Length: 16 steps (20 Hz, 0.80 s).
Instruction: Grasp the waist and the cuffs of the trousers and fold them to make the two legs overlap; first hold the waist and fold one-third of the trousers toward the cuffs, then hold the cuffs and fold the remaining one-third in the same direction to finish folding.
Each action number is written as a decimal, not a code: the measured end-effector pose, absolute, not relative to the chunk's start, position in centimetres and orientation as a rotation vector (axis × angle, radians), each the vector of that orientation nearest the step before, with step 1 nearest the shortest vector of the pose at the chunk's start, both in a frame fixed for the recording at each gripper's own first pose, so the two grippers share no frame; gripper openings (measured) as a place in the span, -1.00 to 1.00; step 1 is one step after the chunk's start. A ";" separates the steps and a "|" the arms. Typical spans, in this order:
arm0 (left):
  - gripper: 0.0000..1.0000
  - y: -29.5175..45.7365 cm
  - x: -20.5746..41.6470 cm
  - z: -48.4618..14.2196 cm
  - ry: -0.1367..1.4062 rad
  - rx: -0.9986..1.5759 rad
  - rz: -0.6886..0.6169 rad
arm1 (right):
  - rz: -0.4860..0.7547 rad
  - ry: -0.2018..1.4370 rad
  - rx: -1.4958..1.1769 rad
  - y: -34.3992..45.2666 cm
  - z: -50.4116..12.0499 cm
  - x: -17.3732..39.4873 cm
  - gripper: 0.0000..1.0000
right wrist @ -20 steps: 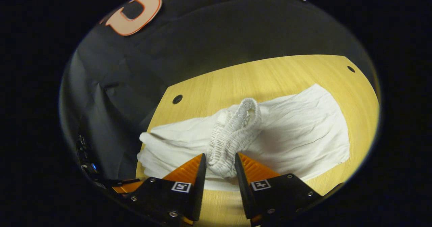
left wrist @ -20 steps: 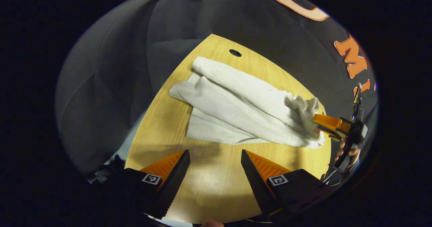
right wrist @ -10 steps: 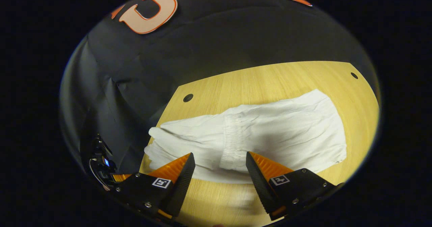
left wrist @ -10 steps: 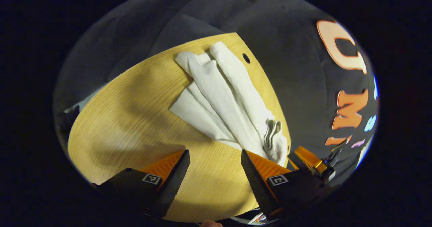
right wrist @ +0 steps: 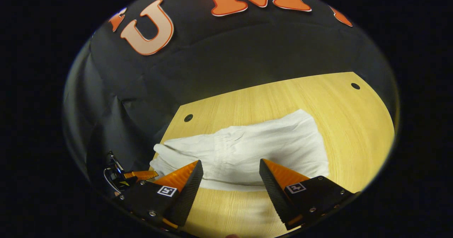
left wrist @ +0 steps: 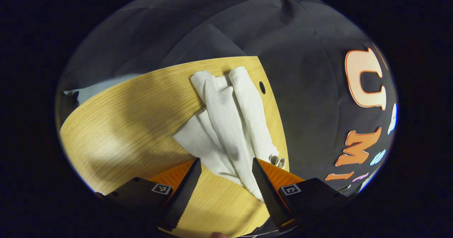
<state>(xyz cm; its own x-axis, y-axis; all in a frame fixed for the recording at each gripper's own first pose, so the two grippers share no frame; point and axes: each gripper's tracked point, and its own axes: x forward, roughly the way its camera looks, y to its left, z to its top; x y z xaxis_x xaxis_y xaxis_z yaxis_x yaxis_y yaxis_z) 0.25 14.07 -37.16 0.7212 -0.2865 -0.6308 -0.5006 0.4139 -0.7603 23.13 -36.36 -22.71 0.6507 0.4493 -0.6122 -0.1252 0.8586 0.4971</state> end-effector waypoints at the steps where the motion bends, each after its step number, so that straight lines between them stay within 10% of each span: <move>1: 0.94 14.0 0.9 -37.2 0.798 -1.170 0.150 | 0.329 0.795 0.445 -37.2 -22.6 23.1 0.92; 11: 0.63 13.7 6.1 -38.4 0.768 -1.082 0.146 | 0.218 0.779 0.497 -43.5 -22.6 22.5 0.92; 16: -0.77 14.1 5.4 -39.8 0.824 -1.035 0.208 | 0.130 0.778 0.488 -46.6 -23.5 21.3 0.92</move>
